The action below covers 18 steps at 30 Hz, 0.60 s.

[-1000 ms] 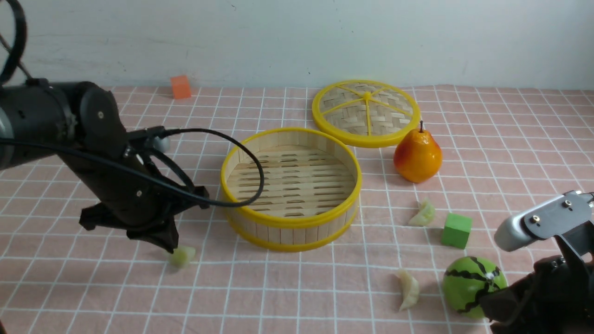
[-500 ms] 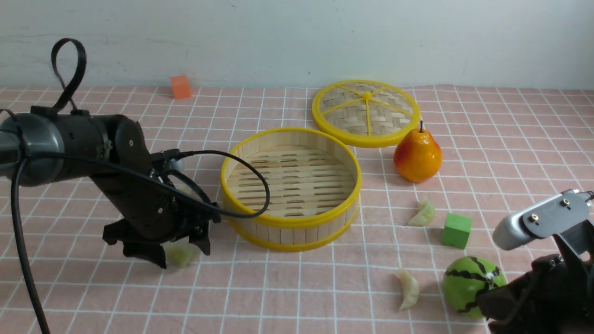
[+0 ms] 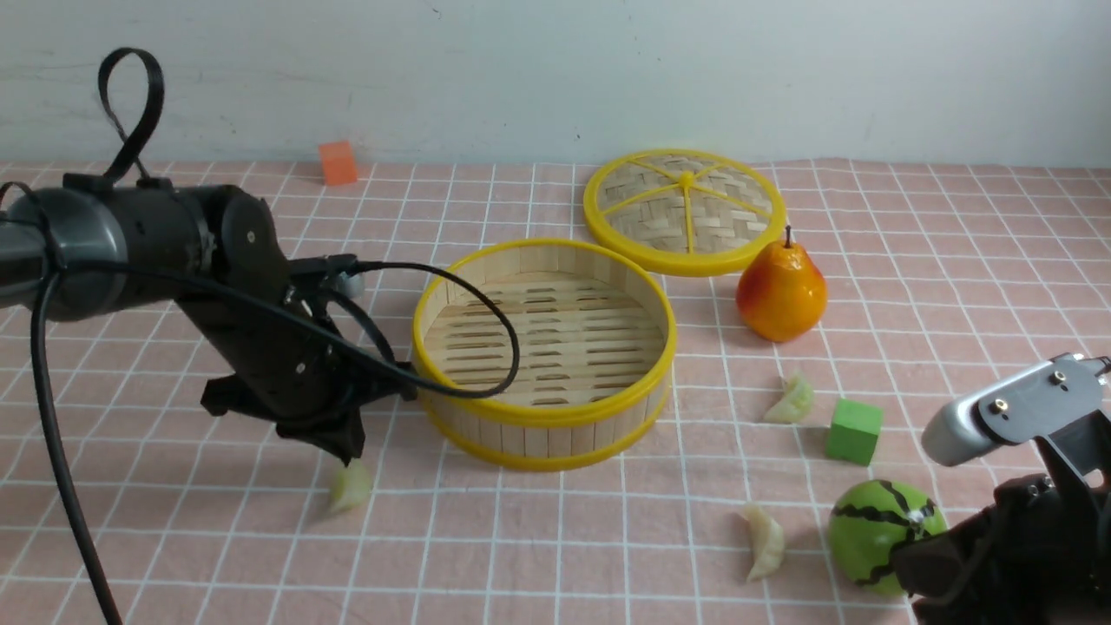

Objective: Put the dumplings into the steamer on the table with the pink tablecloth.
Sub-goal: 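Reach for and grasp a dumpling on the table with the left gripper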

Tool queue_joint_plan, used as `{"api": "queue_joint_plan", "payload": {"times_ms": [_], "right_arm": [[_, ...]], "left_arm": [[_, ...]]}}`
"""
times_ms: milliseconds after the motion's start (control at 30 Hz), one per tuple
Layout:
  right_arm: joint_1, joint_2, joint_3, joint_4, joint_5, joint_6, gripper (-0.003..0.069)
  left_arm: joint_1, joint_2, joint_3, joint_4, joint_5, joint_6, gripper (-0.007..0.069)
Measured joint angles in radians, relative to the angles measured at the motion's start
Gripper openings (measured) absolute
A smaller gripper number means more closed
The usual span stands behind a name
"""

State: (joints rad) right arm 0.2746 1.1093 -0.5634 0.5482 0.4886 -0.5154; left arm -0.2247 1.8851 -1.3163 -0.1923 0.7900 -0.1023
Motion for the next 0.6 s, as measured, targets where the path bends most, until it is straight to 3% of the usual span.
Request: {"api": "queue_joint_plan", "payload": {"times_ms": [267,367,500,567,600], "right_arm": [[0.000,0.000,0.000,0.000,-0.004,-0.001,0.0020],[0.000,0.000,0.000,0.000,-0.004,-0.001,0.0020],[0.000,0.000,0.000,-0.001,-0.004,-0.001,0.0021],[0.000,0.000,0.000,-0.002,-0.004,-0.001,0.0023],[0.000,0.000,0.000,-0.002,-0.004,-0.001,0.0023]], "left_arm": [[-0.083,-0.050,-0.193,0.037,0.039,0.014,-0.0014],[-0.102,-0.046,-0.195,0.074,0.108,-0.061,-0.0011],[-0.100,-0.042,-0.133,0.179,0.157,-0.171,0.0093],[-0.100,-0.040,-0.078,0.213,0.149,-0.208,0.0211],[-0.100,-0.040,-0.073,0.214,0.148,-0.210,0.0211]]}}
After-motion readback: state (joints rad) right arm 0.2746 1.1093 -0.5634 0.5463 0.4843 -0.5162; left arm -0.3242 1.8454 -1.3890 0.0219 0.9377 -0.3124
